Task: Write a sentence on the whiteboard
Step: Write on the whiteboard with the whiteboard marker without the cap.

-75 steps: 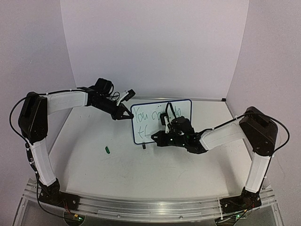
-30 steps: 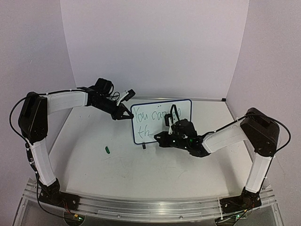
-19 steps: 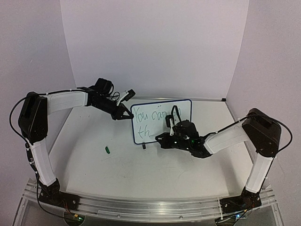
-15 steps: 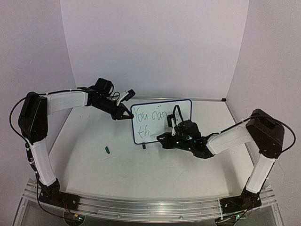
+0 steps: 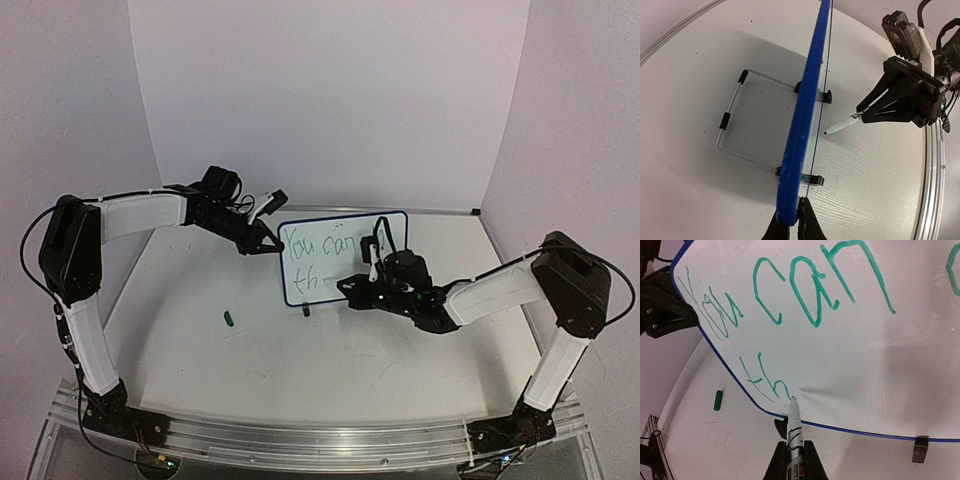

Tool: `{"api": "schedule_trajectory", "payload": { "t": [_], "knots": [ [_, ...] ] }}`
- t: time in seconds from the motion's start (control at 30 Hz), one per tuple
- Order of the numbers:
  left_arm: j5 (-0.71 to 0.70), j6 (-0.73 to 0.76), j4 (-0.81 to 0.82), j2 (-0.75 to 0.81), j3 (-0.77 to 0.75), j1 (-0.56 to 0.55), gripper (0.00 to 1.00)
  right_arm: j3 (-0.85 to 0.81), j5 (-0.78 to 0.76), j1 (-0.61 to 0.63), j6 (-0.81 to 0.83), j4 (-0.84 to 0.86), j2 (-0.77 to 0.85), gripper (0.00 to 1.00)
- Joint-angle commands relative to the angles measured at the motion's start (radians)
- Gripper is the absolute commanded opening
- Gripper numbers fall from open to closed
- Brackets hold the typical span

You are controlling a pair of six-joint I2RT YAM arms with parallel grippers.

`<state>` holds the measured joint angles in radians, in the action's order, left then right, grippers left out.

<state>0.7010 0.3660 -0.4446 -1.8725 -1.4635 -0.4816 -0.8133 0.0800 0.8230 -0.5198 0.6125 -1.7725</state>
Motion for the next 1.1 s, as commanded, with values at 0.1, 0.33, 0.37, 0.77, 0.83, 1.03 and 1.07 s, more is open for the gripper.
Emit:
{"api": "schedule_trajectory", "payload": {
  "t": [0.1, 0.33, 0.37, 0.77, 0.83, 1.03, 1.07],
  "knots": [
    [-0.13, 0.044, -0.002, 0.01, 0.011, 0.01, 0.0, -0.054, -0.017, -0.018, 0.013, 0.023, -0.021, 0.0],
    [-0.13, 0.044, -0.003, 0.008, 0.009, 0.011, 0.0, -0.053, -0.02, -0.021, 0.011, 0.019, -0.035, 0.0],
    [-0.13, 0.044, -0.003, 0.007, 0.009, 0.011, 0.0, -0.05, -0.021, -0.021, 0.008, 0.017, -0.037, 0.0],
    [-0.13, 0.044, -0.004, 0.006, 0.009, 0.011, 0.0, -0.015, -0.011, -0.021, -0.026, 0.015, -0.067, 0.0],
    [-0.13, 0.044, -0.003, 0.006, 0.01, 0.011, 0.0, -0.017, -0.007, -0.021, -0.025, 0.014, -0.07, 0.0],
    [-0.13, 0.044, -0.003, 0.007, 0.009, 0.01, 0.0, -0.014, 0.006, -0.021, -0.029, 0.015, -0.069, 0.0],
    [-0.13, 0.045, -0.003, 0.006, 0.009, 0.01, 0.0, -0.013, 0.008, -0.021, -0.029, 0.015, -0.064, 0.0]
  ]
}}
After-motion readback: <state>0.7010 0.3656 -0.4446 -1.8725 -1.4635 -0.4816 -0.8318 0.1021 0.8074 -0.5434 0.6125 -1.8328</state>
